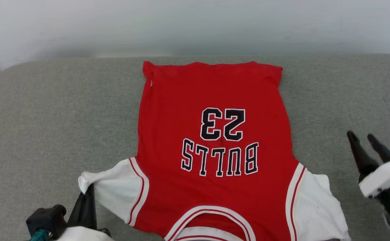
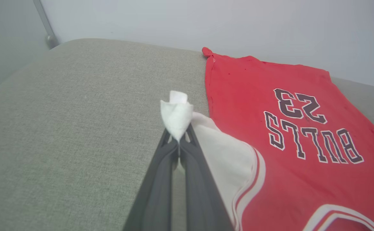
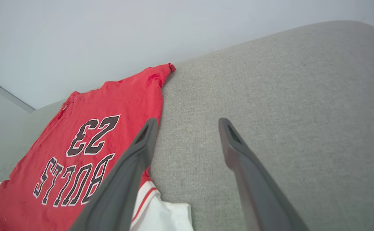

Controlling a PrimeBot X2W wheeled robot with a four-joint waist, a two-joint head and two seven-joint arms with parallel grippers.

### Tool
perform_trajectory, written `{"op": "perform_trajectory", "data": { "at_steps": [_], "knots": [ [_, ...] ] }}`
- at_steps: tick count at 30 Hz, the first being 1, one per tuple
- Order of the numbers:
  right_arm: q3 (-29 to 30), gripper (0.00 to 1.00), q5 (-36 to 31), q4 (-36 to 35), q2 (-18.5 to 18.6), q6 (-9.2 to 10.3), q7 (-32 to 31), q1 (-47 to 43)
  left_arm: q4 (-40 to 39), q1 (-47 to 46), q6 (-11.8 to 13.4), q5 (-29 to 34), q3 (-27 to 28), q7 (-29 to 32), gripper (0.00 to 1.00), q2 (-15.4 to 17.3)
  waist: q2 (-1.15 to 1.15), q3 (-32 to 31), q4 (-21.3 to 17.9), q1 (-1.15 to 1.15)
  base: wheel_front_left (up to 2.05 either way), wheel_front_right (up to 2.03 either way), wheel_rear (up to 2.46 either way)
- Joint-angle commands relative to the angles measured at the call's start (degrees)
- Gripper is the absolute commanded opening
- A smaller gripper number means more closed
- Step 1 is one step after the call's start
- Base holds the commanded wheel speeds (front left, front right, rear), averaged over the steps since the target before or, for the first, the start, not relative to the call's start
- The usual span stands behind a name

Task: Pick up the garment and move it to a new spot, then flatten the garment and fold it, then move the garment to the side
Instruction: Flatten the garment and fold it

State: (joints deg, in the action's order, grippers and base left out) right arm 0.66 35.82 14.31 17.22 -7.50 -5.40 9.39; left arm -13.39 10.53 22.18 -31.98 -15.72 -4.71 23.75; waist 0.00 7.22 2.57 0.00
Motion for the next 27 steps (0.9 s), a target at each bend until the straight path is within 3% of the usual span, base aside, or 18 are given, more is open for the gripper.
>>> {"op": "perform_trajectory", "data": {
  "at_steps": [1,12,21,27],
  "knots": [
    [1.6,1.00,0.3,1.8,0.4,0.02,-3.2,5.2,-1.4,-2.6,-0.2,1.2,-0.6,-0.4,0.00,-0.1,0.00,2.8,2.1,0.00,0.00,0.00,0.00],
    [0.2,1.00,-0.2,20.0,5.2,0.01,-26.8,36.0,-1.6,-12.7,-3.3,3.8,-5.3,-2.4,0.00,-3.3,0.00,12.2,9.7,0.00,0.00,0.00,0.00],
    [0.0,1.00,-6.0,31.5,5.9,0.01,-33.1,52.5,1.1,-17.6,-5.5,3.9,-7.2,-4.6,0.00,-5.7,0.00,18.1,13.7,0.00,0.00,0.00,0.00],
    [0.4,1.00,-9.3,38.1,5.9,0.01,-34.3,57.0,3.0,-20.2,-7.1,3.9,-8.2,-6.7,0.00,-7.2,0.00,20.8,16.2,0.00,0.00,0.00,0.00]
  ]
}}
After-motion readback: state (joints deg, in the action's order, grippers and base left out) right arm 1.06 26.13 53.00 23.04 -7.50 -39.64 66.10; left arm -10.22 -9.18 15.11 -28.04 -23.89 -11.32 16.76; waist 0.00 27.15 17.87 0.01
